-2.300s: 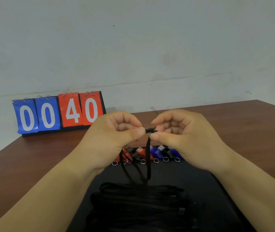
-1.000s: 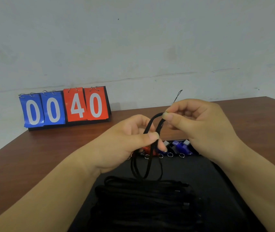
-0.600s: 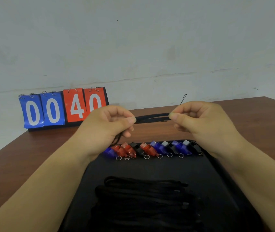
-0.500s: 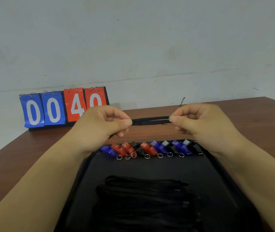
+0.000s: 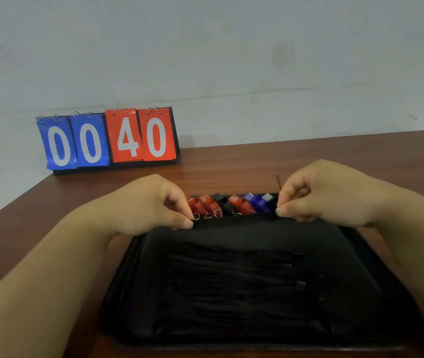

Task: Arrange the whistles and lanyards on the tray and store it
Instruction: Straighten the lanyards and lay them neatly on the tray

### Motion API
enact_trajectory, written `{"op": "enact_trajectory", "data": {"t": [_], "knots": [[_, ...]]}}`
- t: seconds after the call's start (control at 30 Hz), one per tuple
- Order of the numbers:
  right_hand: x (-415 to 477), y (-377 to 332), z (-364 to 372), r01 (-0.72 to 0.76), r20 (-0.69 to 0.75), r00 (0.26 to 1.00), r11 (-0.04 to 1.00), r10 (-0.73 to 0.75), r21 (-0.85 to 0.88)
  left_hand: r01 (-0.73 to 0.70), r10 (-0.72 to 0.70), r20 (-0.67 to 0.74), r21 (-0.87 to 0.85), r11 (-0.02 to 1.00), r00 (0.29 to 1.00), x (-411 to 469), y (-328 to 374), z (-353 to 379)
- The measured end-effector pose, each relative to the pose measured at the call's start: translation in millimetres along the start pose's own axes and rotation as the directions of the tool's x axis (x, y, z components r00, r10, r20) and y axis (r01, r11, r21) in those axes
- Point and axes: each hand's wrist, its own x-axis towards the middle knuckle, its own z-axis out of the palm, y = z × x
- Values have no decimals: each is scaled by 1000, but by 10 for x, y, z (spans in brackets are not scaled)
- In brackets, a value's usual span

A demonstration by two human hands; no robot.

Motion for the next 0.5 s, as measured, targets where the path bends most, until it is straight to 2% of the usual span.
{"op": "enact_trajectory", "data": {"t": [0.13, 0.5], "knots": [[-2, 32, 44, -20, 94, 995, 993, 31, -114, -12, 10, 74, 26, 1000, 997, 44, -60, 52], [37, 84, 134, -47, 203, 975, 978, 89, -202, -47, 34, 82, 171, 984, 996, 106, -94, 162]]}}
